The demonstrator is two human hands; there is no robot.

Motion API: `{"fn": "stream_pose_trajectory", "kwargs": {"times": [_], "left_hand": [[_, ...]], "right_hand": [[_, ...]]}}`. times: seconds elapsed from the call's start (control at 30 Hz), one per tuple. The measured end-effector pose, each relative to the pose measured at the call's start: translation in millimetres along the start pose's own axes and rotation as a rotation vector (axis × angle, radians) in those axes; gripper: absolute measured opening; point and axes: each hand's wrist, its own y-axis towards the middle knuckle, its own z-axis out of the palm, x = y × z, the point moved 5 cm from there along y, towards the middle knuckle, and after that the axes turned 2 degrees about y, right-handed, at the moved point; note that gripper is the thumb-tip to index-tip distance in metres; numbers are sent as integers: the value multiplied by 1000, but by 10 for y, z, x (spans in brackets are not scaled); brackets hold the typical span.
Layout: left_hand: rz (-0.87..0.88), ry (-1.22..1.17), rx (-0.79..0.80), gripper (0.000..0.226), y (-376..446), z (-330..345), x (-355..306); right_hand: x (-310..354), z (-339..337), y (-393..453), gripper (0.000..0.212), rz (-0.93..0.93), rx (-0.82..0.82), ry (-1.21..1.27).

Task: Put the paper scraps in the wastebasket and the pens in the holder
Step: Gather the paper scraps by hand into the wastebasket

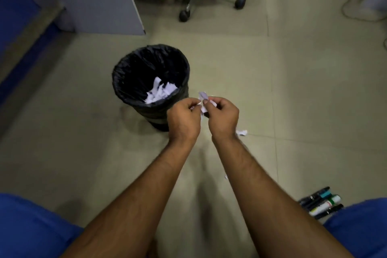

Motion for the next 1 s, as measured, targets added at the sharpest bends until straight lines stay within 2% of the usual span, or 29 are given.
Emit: {"fn": "stream_pose_trajectory", "kwargs": {"times": [0.07,0.13,0.23,0.3,0.4,0.5,0.57,0.7,0.83,0.9,1.0], "left_hand": [[79,-15,-82,15,173,-278,-236],[132,-38,-189,16,395,-575,-377],[72,-5,-277,19,729,-867,-397],[15,65,-237,19,910,-953,-284],[-49,218,-89,11,1082,-1011,-79],[-96,265,-104,25,1158,-1112,24],[-49,214,-95,26,1149,-1082,23],[39,-113,72,20,1001,-730,-40],[53,-135,50,17,792,-388,-94],[57,-118,132,15,679,-67,-106],[66,52,278,18,467,527,-9]], "right_hand": [[350,274,44,1,-73,6,17],[666,604,74,11,-119,48,43],[912,1051,91,6,-183,102,-82],[922,1273,105,9,-203,138,-245],[854,1433,178,16,-97,223,-471],[865,1465,241,20,-29,279,-566],[915,1425,233,21,-52,226,-536],[950,1157,204,19,-111,73,-412],[737,755,314,16,-102,-10,-299],[507,421,396,19,-54,-63,-297],[96,-168,431,23,6,-140,-415]]}}
